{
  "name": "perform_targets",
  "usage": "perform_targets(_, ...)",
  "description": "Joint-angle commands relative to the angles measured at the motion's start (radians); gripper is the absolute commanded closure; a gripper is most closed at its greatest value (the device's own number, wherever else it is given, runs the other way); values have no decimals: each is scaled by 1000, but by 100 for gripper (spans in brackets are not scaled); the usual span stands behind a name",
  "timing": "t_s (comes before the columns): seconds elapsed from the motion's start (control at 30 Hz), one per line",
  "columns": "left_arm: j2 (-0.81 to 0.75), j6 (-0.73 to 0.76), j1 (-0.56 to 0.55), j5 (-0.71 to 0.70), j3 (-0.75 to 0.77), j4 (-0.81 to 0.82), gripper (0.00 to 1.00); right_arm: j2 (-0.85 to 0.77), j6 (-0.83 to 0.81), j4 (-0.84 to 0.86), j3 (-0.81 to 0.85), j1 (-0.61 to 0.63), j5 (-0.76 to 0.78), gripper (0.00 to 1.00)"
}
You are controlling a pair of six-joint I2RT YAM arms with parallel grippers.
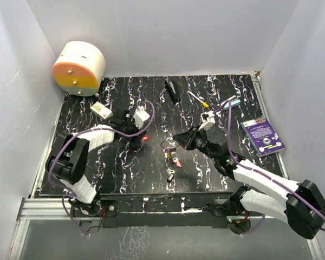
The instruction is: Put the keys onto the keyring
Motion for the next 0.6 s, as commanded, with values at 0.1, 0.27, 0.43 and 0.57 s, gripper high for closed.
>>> perform_targets(0.1, 16, -7, 46, 169, 75, -82, 41, 4, -10, 91, 46, -5, 1, 92)
perform_targets(0.27, 30, -1, 46, 262, 90, -126, 41, 4, -6, 94, 38, -5, 0, 92)
perform_targets(0.43, 52, 6, 46, 268, 107, -116, 41, -1, -6, 96, 33, -5, 4, 92)
perform_targets(0.57, 80, 7, 51, 260, 136, -111, 41, -2, -5, 96, 33, -5, 6, 92)
